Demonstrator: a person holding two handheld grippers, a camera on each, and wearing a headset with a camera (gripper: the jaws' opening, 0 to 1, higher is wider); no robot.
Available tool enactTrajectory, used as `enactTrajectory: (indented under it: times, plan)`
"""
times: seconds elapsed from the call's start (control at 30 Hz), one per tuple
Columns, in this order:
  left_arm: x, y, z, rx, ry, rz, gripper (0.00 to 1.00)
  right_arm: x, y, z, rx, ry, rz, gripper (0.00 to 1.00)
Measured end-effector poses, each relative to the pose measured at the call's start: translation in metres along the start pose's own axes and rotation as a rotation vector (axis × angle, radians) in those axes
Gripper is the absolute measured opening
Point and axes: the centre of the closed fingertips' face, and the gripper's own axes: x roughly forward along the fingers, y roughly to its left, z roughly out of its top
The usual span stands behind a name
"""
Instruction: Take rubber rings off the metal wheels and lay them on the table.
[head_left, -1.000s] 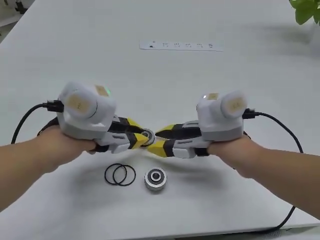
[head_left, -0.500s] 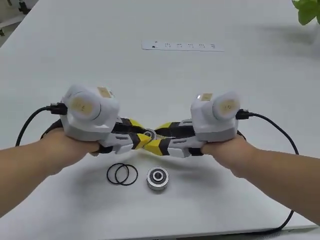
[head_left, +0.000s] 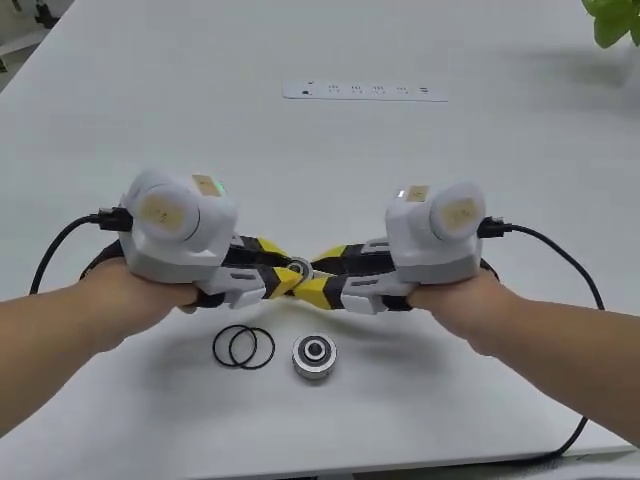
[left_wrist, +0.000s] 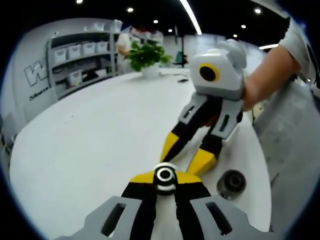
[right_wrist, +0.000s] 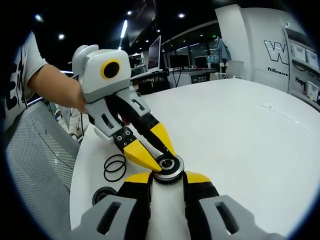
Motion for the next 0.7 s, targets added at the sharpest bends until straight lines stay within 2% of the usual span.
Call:
enactTrajectory:
  times: [0.7]
  plan:
    - [0.0005, 0.0002, -0.0004, -0.016, -0.002, 0.003, 0.13, -0.0001, -0.0003, -0.0034, -0.092, 0.047, -0.01, 0.19]
